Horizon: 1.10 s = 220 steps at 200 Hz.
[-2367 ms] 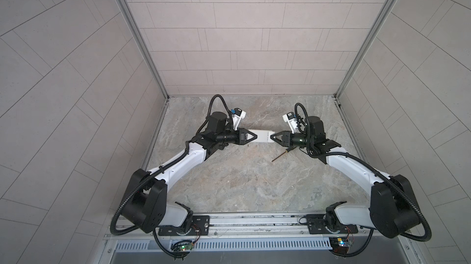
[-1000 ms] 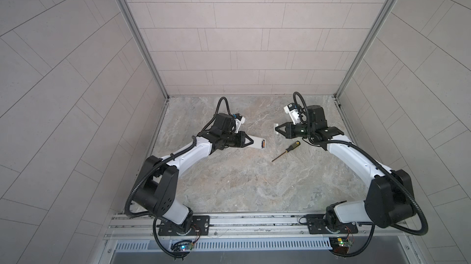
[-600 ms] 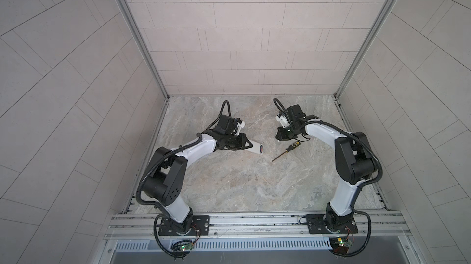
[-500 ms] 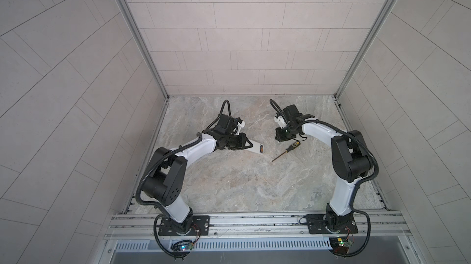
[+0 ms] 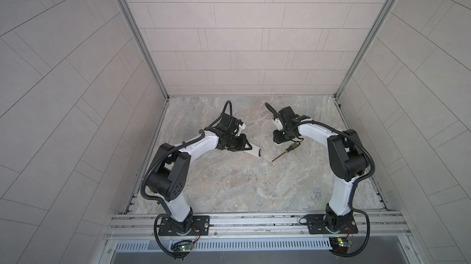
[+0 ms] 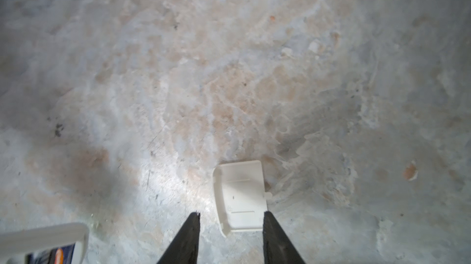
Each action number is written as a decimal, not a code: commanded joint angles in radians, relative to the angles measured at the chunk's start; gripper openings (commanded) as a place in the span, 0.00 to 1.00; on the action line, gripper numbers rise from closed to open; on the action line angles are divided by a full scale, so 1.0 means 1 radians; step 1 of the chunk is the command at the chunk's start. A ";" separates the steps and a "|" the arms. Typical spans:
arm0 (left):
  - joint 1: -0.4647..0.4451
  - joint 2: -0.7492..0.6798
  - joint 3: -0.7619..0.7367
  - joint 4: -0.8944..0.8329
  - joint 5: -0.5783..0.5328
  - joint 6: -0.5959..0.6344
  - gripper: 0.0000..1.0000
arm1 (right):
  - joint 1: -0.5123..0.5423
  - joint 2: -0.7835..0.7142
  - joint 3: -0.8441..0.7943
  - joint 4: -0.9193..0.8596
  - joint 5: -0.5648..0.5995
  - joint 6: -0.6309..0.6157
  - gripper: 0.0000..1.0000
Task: Unload the batteries from the remote control
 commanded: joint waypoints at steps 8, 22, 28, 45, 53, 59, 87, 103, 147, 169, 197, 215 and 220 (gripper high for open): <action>0.007 0.062 0.086 -0.102 0.023 0.050 0.00 | 0.021 -0.218 -0.128 0.148 -0.093 -0.115 0.50; 0.006 0.101 0.121 -0.135 0.033 0.060 0.00 | 0.021 -0.317 -0.227 0.237 -0.077 -0.135 0.54; 0.006 0.114 0.132 -0.148 0.031 0.062 0.00 | 0.021 -0.355 -0.261 0.261 -0.053 -0.138 0.57; 0.005 0.146 0.154 -0.172 0.023 0.064 0.03 | 0.023 -0.430 -0.315 0.256 0.039 -0.156 0.63; 0.005 0.156 0.160 -0.177 0.020 0.064 0.04 | 0.024 -0.451 -0.319 0.222 0.067 -0.162 0.63; 0.003 0.160 0.163 -0.183 0.011 0.065 0.05 | 0.025 -0.469 -0.329 0.208 0.096 -0.163 0.64; 0.003 0.174 0.175 -0.228 -0.047 0.084 0.20 | 0.035 -0.570 -0.398 0.232 0.277 -0.166 0.64; 0.003 0.179 0.181 -0.253 -0.074 0.100 0.26 | 0.047 -0.606 -0.395 0.214 0.436 -0.168 0.68; 0.003 0.199 0.207 -0.318 -0.129 0.166 0.36 | 0.028 -0.672 -0.451 0.318 0.542 -0.050 0.96; 0.003 0.214 0.224 -0.347 -0.153 0.185 0.40 | 0.011 -0.660 -0.462 0.342 0.413 -0.056 1.00; 0.003 0.220 0.238 -0.377 -0.213 0.197 0.46 | 0.016 -0.580 -0.399 0.261 0.212 -0.126 1.00; 0.003 0.222 0.246 -0.390 -0.244 0.201 0.50 | 0.031 -0.554 -0.402 0.274 0.133 -0.182 1.00; 0.003 0.222 0.246 -0.389 -0.248 0.201 0.51 | 0.033 -0.552 -0.410 0.288 0.113 -0.197 1.00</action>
